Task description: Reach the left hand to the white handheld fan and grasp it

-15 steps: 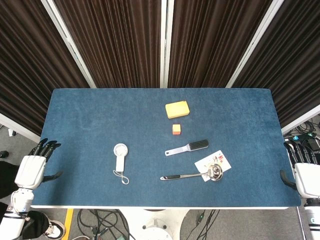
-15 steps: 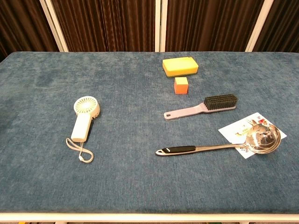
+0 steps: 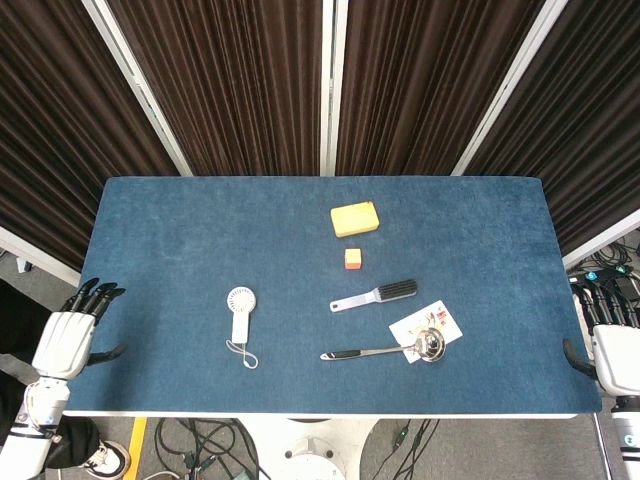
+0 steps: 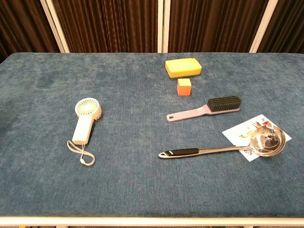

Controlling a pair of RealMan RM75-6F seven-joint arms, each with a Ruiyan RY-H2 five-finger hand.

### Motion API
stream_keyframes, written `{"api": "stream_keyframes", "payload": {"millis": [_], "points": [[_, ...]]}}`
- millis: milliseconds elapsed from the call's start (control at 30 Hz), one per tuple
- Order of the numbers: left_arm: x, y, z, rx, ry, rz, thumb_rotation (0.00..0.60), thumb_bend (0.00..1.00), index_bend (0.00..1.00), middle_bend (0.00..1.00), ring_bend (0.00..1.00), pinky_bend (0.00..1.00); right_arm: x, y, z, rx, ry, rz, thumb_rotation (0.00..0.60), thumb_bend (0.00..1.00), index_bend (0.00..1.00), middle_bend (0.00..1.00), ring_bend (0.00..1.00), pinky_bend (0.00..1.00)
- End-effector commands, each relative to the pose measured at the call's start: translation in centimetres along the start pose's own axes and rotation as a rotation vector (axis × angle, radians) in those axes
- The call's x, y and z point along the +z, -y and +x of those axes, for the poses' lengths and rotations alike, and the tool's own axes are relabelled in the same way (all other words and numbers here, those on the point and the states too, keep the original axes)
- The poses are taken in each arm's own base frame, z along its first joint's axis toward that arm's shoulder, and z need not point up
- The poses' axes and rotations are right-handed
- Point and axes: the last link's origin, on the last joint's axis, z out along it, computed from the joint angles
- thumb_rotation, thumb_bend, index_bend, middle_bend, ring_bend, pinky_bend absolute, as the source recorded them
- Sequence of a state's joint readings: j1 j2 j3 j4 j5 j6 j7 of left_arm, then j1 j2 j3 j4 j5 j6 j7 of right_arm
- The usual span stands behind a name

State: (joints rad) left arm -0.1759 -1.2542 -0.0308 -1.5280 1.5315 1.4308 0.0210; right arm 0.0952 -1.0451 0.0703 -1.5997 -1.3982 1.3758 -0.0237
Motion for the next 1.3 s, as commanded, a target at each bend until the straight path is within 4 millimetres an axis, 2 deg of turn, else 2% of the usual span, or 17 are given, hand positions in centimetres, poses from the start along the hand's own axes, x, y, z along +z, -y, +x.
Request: {"api": "stream_keyframes", "payload": {"millis": [33,100,167,200,267,433,633,867,1033,1300], "points": [[0.0,-0.2,0.1,-0.012,-0.021,-0.013,0.6,0.09,0.19,0.19,0.13,0.35,0.0,0.0,-0.1,0.001,0.002,0.001,0.6,0.31,0.0,0.0,0.0,0.0],[0.1,-0.4,0.3,-0.019,-0.053,-0.018,0.6,0.09,0.19,0.39,0.39,0.58,0.1,0.0,-0.1,0.003,0.002,0.0,0.6,0.31,0.0,0.0,0.0,0.0],[0.1,-0.5,0.0,-0.017,-0.046,-0.022,0.6,0.13,0.19,0.67,0.71,0.82,0.1,0.0,0.0,0.003,0.0,0.0,0.6,0.31,0.0,0.0,0.0,0.0],[0.1,-0.6,-0.1,-0.01,-0.039,-0.025,0.6,0.15,0.19,0.79,0.82,0.9,0.1,0.0,0.0,0.004,-0.001,0.0,0.6,0.31,0.0,0.0,0.0,0.0],[0.1,-0.8,-0.3,0.001,-0.016,-0.03,0.6,0.18,0.19,0.89,0.89,0.94,0.2,0.1,0.1,0.007,-0.003,0.001,0.6,0.31,0.0,0.0,0.0,0.0],[0.1,-1.8,-0.8,0.014,0.034,-0.056,0.6,0.23,0.36,0.99,0.94,0.97,0.1,0.5,0.1,0.008,-0.002,0.013,0.6,0.3,0.0,0.0,0.0,0.0],[0.2,-4.1,-2.9,0.001,0.109,-0.152,0.6,0.29,0.24,1.0,0.95,0.97,0.1,0.6,0.4,-0.004,-0.005,0.014,0.6,0.31,0.0,0.0,0.0,0.0],[0.8,-7.5,-5.5,0.009,0.209,-0.275,0.6,0.32,0.23,0.99,0.95,0.97,0.5,0.7,0.3,-0.001,0.008,0.012,0.6,0.31,0.0,0.0,0.0,0.0],[2.0,-9.3,-6.8,0.023,0.235,-0.334,0.6,0.34,0.22,0.99,0.95,0.97,0.7,0.5,0.3,0.003,0.01,0.003,0.6,0.31,0.0,0.0,0.0,0.0],[3.9,-10.2,-8.1,0.046,0.266,-0.346,0.6,0.34,0.22,0.99,0.95,0.96,0.8,0.5,0.7,-0.001,-0.001,0.001,0.6,0.31,0.0,0.0,0.0,0.0]]}}
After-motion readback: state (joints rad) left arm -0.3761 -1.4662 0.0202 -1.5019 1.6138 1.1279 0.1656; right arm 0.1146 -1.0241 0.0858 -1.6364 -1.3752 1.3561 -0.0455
